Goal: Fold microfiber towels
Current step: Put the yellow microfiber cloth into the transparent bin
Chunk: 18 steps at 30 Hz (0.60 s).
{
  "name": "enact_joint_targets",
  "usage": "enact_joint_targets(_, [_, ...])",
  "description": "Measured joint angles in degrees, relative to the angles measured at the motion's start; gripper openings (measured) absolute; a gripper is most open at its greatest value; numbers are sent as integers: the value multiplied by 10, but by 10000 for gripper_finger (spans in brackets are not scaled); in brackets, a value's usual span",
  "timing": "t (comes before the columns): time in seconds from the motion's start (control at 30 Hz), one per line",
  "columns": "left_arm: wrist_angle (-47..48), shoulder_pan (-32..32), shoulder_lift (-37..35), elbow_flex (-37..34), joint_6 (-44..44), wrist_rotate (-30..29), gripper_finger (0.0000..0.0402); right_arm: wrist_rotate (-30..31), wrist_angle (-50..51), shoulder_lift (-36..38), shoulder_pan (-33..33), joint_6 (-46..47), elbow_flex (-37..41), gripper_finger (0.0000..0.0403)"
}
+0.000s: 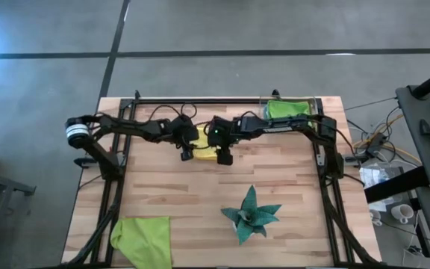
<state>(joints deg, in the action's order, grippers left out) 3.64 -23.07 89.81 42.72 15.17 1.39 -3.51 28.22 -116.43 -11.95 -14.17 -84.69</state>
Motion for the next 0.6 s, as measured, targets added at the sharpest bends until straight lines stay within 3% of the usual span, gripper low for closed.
enact_joint_targets(0.1, [2, 0, -9, 0, -8, 0, 157, -1, -62, -7, 5, 3, 25, 198])
enact_joint_targets(0.33, [4, 6, -44, 0, -15, 2, 157, -4, -42, -12, 8, 11, 73, 198])
enact_joint_targets(0.6, [-30, 34, -29, -34, -18, 66, 157, -14, -63, 65, -1, 48, 51, 201])
